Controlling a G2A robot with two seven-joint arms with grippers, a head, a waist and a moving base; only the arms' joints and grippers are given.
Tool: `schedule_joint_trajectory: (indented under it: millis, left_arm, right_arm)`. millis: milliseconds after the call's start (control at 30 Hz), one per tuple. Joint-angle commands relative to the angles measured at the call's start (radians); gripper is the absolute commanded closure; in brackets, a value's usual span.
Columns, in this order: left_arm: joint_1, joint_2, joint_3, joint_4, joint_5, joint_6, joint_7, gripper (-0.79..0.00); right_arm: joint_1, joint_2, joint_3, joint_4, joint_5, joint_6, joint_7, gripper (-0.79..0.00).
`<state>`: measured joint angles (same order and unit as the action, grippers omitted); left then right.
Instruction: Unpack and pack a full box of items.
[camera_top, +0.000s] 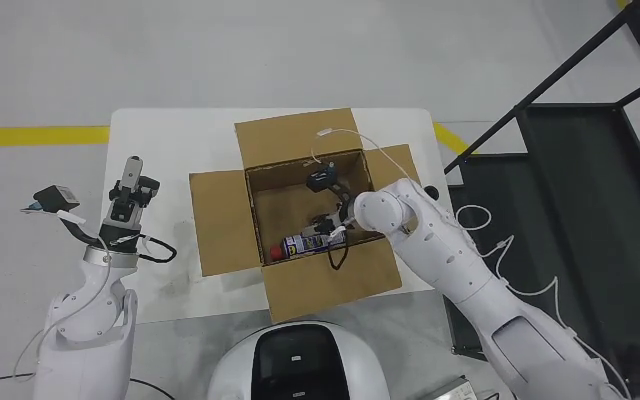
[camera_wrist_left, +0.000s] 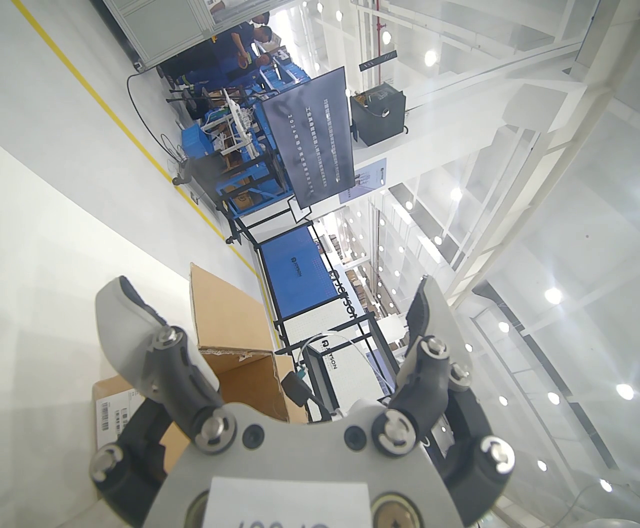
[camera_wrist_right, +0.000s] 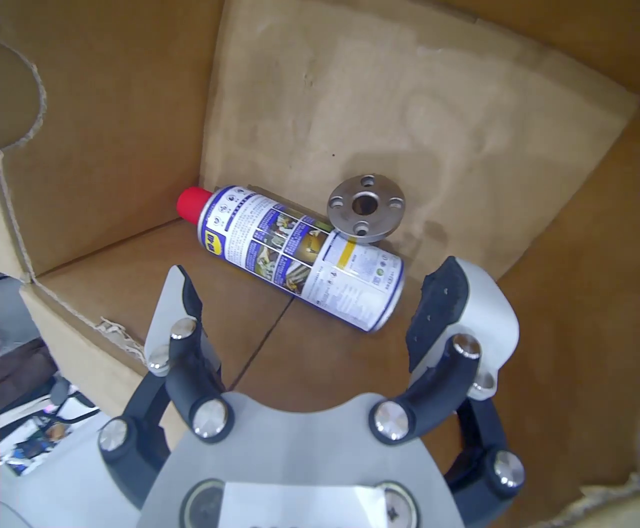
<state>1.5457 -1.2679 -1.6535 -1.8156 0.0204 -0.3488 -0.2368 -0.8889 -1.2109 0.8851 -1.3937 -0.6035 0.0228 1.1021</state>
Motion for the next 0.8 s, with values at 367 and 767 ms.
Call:
schedule_joint_trajectory:
  millis: [367,767]
  left_arm:
    - [0.000,0.000,0.000,0.000,0.000,0.000,0.000,-0.785]
    - [0.000,0.000,0.000,0.000,0.000,0.000,0.000,-0.785]
  right_arm:
    - [0.102,-0.058,-0.087,0.207,0.094,0.005,-0.084,-0.785]
    - [0.163,-0.102,-0.145,0.358,0.114,0.024,-0.120,-0.785]
